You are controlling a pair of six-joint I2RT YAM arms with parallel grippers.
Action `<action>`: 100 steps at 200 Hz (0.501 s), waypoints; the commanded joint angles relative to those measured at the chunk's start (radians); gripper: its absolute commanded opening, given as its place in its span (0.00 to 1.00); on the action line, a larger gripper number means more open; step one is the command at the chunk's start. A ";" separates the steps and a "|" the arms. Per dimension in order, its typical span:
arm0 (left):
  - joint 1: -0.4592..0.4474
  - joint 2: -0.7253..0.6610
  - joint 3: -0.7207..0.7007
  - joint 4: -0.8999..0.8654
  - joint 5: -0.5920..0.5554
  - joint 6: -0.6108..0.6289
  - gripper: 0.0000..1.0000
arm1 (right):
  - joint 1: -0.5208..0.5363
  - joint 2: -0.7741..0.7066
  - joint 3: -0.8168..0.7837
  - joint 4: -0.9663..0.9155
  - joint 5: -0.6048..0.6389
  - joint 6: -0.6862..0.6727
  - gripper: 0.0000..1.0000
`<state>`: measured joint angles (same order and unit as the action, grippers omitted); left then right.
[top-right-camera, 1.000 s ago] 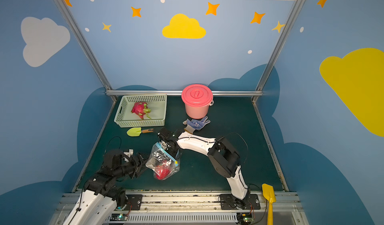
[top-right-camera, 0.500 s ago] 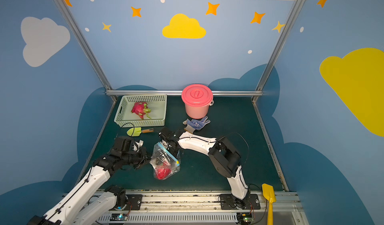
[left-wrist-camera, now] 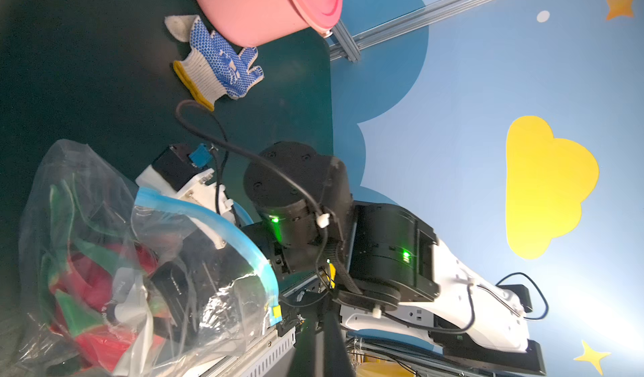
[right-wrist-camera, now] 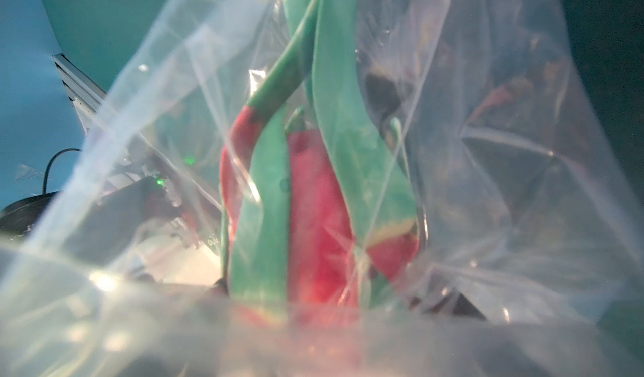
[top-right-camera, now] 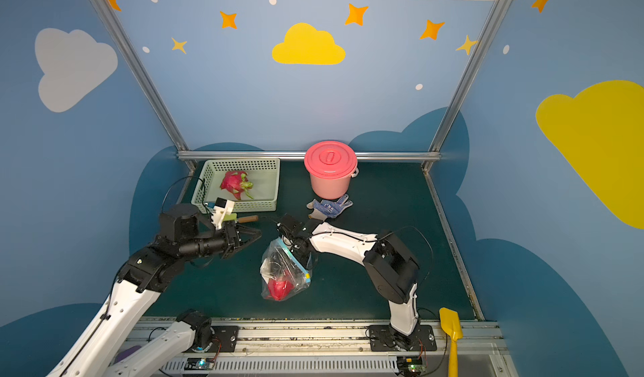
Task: Open the zip-top bag and take out the dragon fruit
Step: Pick up the dragon fruit from the zipper food storage bag.
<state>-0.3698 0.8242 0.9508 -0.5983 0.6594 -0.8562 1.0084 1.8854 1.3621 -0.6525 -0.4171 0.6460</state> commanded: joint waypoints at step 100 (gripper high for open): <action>-0.170 0.014 -0.184 -0.053 -0.155 0.440 0.79 | -0.063 -0.049 -0.113 -0.046 -0.047 -0.123 0.85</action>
<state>-0.5056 0.7258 0.7422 -0.6926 0.5140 -0.5282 0.9504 1.8309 1.2781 -0.6342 -0.4850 0.5625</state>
